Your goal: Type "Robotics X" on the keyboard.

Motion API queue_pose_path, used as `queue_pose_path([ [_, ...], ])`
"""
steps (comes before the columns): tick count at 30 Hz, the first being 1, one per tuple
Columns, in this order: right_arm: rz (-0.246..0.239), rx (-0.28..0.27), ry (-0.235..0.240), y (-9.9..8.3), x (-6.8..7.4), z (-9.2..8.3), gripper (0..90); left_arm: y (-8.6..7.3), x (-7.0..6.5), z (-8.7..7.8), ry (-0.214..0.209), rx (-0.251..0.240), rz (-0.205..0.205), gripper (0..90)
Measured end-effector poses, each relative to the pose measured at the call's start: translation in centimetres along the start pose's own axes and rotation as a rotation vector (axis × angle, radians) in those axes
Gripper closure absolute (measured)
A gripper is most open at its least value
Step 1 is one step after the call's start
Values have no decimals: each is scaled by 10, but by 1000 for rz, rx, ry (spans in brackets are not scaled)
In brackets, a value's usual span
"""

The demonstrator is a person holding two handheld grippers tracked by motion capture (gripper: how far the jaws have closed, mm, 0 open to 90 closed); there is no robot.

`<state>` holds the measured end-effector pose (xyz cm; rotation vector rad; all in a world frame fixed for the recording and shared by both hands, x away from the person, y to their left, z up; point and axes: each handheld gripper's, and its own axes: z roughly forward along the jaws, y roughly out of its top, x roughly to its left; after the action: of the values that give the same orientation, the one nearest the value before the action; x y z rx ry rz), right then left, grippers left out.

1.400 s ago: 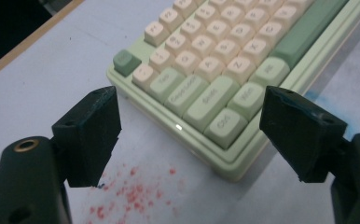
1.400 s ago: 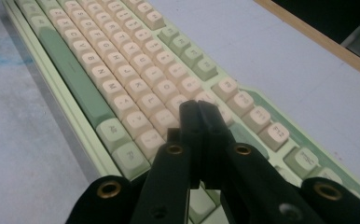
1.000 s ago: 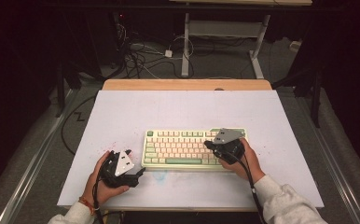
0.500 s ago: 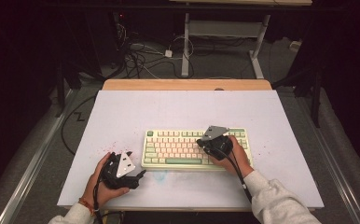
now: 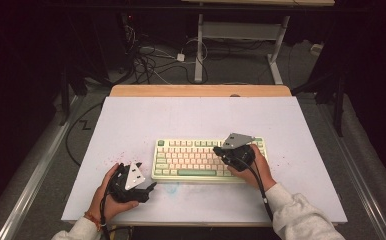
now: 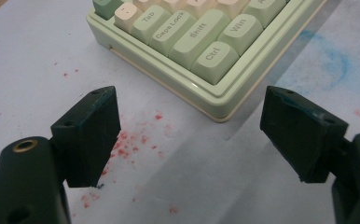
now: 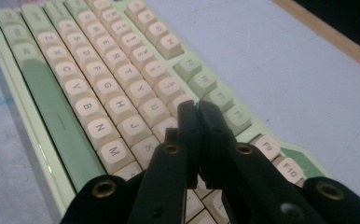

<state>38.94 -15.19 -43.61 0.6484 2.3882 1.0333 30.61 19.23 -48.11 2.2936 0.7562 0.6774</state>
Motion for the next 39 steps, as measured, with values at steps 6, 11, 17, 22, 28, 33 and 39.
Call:
queue_pose_path([
  [6,17,-54,-6,-1,-3,-14,838,0,0,1,-2,8,3,187],
  [11,19,-85,-16,-2,-3,-25,783,1,-1,2,-7,11,5,187],
  [17,25,-117,-30,-4,-3,-37,632,0,-1,2,-8,14,7,187],
  [22,30,-136,-53,-12,-2,-48,464,0,-1,1,-8,17,8,187],
  [28,43,-170,-101,-26,0,-63,321,1,0,0,-6,9,-1,187],
  [33,46,-182,-140,-38,2,-74,269,2,-1,0,-4,3,-7,188],
  [39,43,-181,-176,-53,3,-85,260,4,0,-3,1,-20,-27,206],
])
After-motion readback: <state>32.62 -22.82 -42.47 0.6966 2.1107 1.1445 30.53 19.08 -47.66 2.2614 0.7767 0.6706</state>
